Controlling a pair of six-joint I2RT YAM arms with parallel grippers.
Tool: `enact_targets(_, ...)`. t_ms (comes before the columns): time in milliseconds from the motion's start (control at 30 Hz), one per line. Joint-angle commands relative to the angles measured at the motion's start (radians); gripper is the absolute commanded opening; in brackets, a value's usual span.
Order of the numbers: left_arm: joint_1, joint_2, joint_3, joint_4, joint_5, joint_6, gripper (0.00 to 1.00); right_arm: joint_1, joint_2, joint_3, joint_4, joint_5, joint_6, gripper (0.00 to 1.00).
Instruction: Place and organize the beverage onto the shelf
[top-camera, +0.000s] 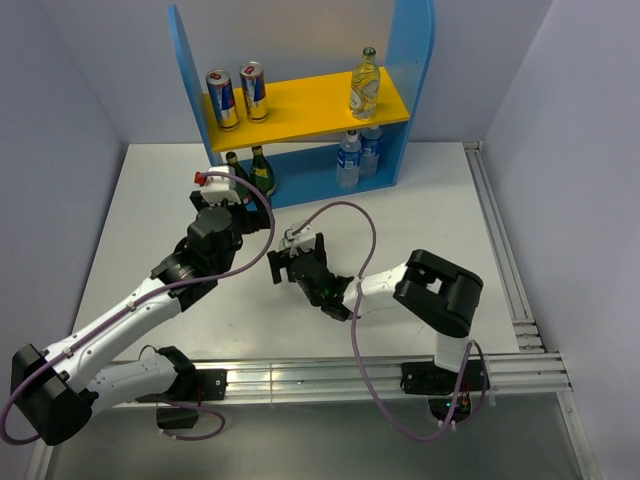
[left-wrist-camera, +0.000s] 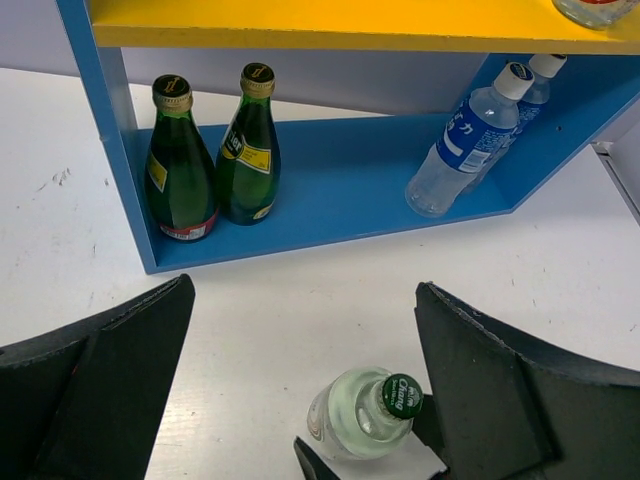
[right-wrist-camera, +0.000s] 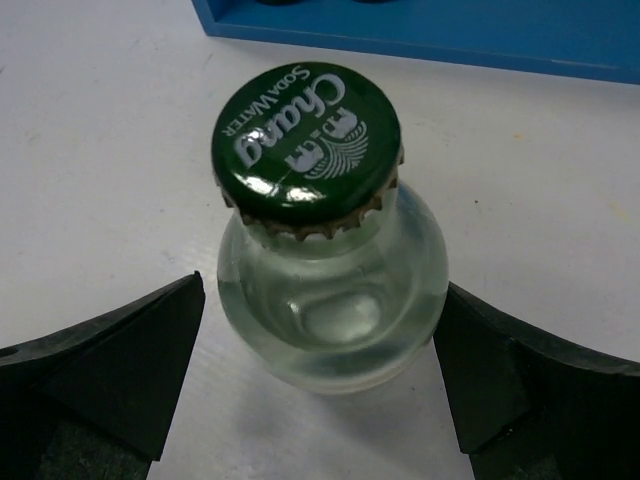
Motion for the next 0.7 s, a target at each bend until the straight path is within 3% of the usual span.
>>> enact_targets(0, 0.004, -0.018, -0.001, 0.036, 0.017, 0.005, 0.99, -0.011, 0.058, 0.058, 0.105, 0.1, -0.014, 1.0)
enact_targets(133, 0.002, -0.019, -0.003, 0.033, 0.018, 0.004, 0.99, -0.035, 0.13, 0.094, 0.174, 0.123, -0.025, 0.93)
enact_targets(167, 0.002, -0.022, -0.003, 0.031, 0.018, 0.002, 0.99, -0.041, 0.145, 0.101, 0.199, 0.118, -0.033, 0.77)
enact_targets(233, 0.002, -0.025, -0.004, 0.028, 0.015, 0.002, 0.99, -0.061, 0.176, 0.135, 0.207, 0.106, -0.049, 0.56)
enact_targets(300, 0.001, -0.03, -0.008, 0.026, 0.012, 0.004, 0.99, -0.066, 0.169, 0.157, 0.176, 0.103, -0.074, 0.09)
enact_targets(333, -0.001, -0.036, -0.008, 0.025, 0.003, 0.004, 0.99, -0.069, 0.153, 0.158, 0.167, 0.107, -0.082, 0.0)
enact_targets(500, -0.007, -0.045, -0.017, 0.03, -0.012, 0.01, 0.99, -0.069, -0.107, 0.091, 0.158, 0.112, -0.146, 0.0)
enact_targets(667, -0.007, -0.042, -0.018, 0.037, -0.017, 0.013, 0.99, -0.07, -0.385, 0.141, 0.118, 0.14, -0.331, 0.0)
